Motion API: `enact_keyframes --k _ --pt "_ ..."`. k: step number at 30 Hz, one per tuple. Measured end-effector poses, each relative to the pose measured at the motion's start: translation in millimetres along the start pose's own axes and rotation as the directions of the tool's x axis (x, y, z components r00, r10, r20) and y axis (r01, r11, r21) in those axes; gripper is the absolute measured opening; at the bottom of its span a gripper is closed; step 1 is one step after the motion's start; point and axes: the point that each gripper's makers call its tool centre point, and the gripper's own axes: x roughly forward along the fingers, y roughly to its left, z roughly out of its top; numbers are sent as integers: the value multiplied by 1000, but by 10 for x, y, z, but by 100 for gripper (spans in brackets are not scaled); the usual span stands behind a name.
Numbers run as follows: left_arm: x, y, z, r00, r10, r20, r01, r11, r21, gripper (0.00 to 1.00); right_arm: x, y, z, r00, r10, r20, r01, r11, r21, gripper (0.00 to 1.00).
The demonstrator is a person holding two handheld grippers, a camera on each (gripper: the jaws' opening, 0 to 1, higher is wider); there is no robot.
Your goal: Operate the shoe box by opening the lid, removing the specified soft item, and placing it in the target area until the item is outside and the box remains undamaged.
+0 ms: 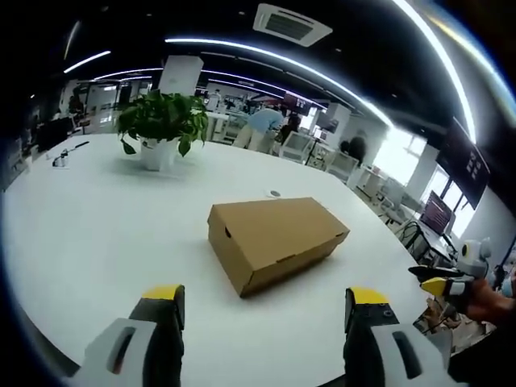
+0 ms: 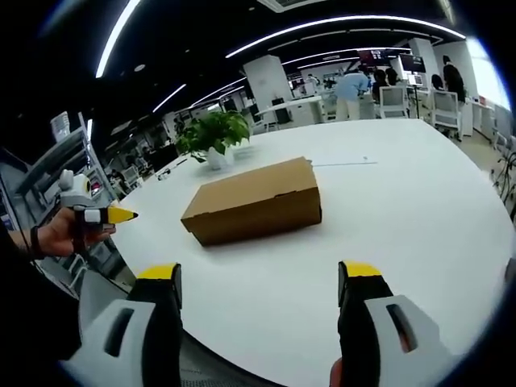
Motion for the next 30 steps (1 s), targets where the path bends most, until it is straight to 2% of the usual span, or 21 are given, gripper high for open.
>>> enact_keyframes --k 6,16,25,30 --pt "53 -1 -22 1000 -5 -12 5 1000 6 83 59 -56 14 1000 1 -7 -1 1000 -7 75" --pt "186 80 -56 999 -7 -33 8 1000 16 82 295 -214 181 1000 3 -8 -4 1000 -26 74" --pt "435 178 -97 998 -19 -66 21 999 28 81 663 -382 312 999 17 -39 -19 999 -50 73" --pt "571 222 -121 996 -25 -81 27 999 26 81 882 -437 324 997 31 -68 -35 998 -60 73"
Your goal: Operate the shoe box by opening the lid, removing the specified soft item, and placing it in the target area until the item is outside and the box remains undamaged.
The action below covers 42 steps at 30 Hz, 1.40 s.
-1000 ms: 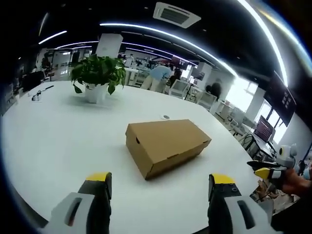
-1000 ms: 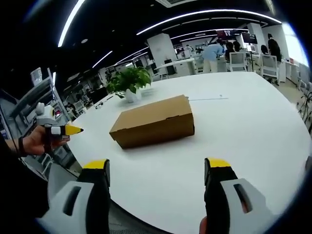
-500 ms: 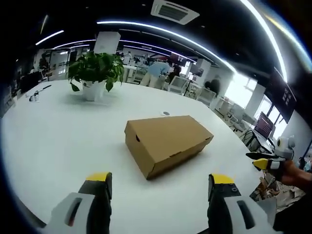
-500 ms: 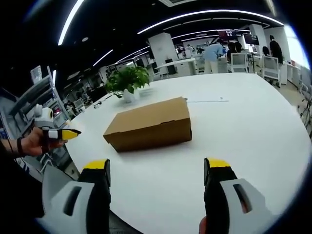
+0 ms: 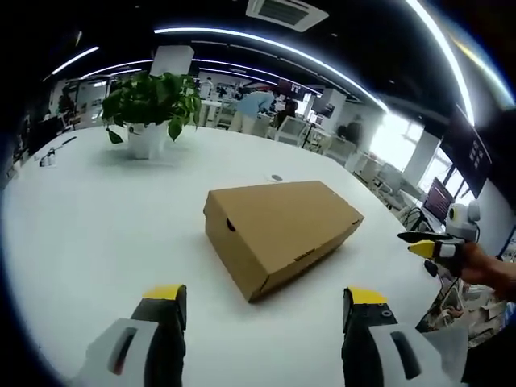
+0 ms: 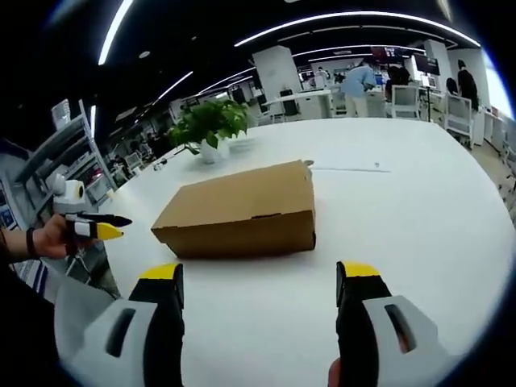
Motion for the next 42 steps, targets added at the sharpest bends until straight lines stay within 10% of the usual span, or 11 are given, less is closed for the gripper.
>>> enact_keyframes --k 23,42 --pt "623 96 -44 997 -39 -61 39 999 -15 76 849 -312 88 996 4 -93 -9 998 -59 64" --pt "790 151 -66 996 -43 -78 44 999 19 59 1005 -284 129 994 6 -107 -17 995 -101 53"
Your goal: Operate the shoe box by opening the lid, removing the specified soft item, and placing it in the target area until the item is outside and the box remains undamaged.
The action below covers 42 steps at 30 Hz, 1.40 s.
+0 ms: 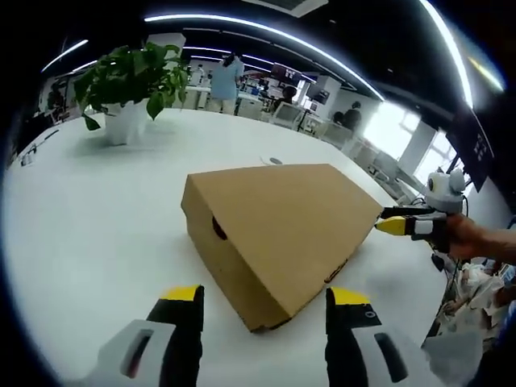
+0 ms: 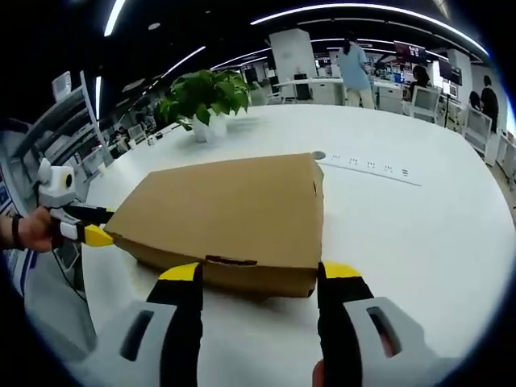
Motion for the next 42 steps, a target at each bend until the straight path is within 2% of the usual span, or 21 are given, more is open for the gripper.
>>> enact_keyframes --k 3,5,8,11,22,33,39,42 --pt "20 -28 -6 1000 -8 -5 8 1000 13 54 -6 7 1 1000 -2 2 2 1000 -3 53" --pt "40 -97 -26 1000 -25 -18 25 999 47 47 -13 34 -20 1000 -5 -2 5 1000 -15 49" --pt "44 -86 -25 1000 -8 -25 9 998 64 50 1 67 -21 1000 -11 1 11 1000 -16 51" --pt "35 -61 -13 1000 -8 -11 9 999 38 47 7 70 -12 1000 -20 5 20 1000 -6 52" --pt "-72 -20 -67 1000 -12 -16 13 999 44 45 -4 200 -47 1000 -31 -3 31 1000 2 53" --pt "-423 72 -303 999 -10 -30 11 999 48 43 -81 583 -193 1000 -20 2 20 1000 -4 53" --pt "-660 125 -480 1000 1 -19 -2 1000 -17 41 -166 819 -312 999 -29 19 29 1000 5 53" --pt "-742 134 -537 1000 8 -15 -8 1000 -21 40 -190 910 -354 999 -31 22 31 999 6 53"
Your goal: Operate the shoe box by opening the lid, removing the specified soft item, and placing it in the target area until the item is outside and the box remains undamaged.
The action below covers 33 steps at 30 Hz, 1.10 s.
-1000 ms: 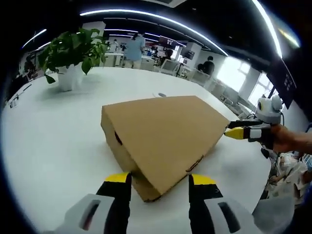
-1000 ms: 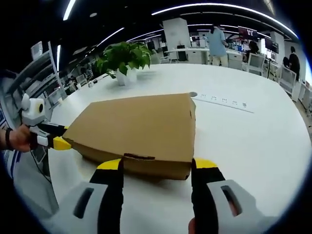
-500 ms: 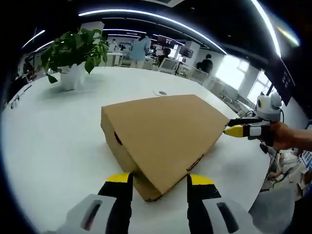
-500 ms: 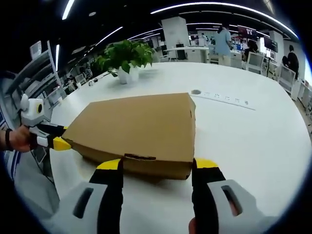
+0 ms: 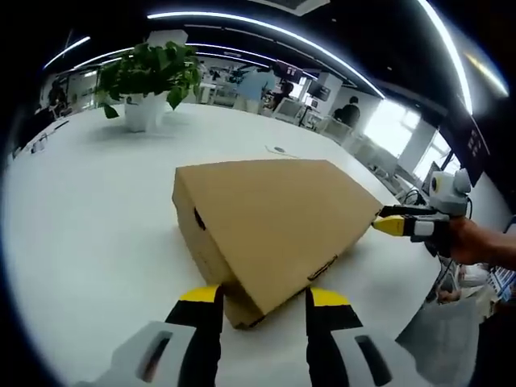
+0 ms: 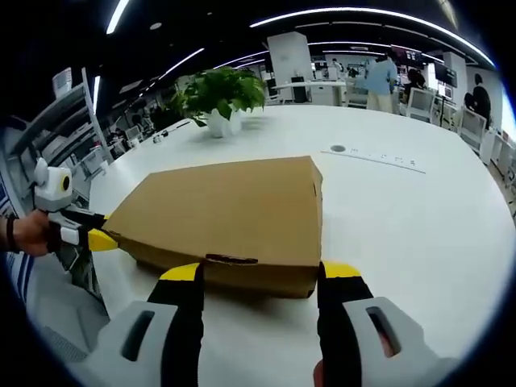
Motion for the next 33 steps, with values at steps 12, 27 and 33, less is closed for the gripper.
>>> enact_keyframes --k 12,27,33 --pt "-48 19 -3 1000 2 15 -2 1000 -10 40 -25 47 12 1000 1 -3 -1 1000 5 52" --pt "-104 -17 93 999 26 31 -25 999 -24 41 -105 66 152 999 -2 35 1 1000 17 52" --pt "-177 -56 159 999 28 46 -27 999 -30 40 -157 77 263 998 -7 67 5 1000 24 53"
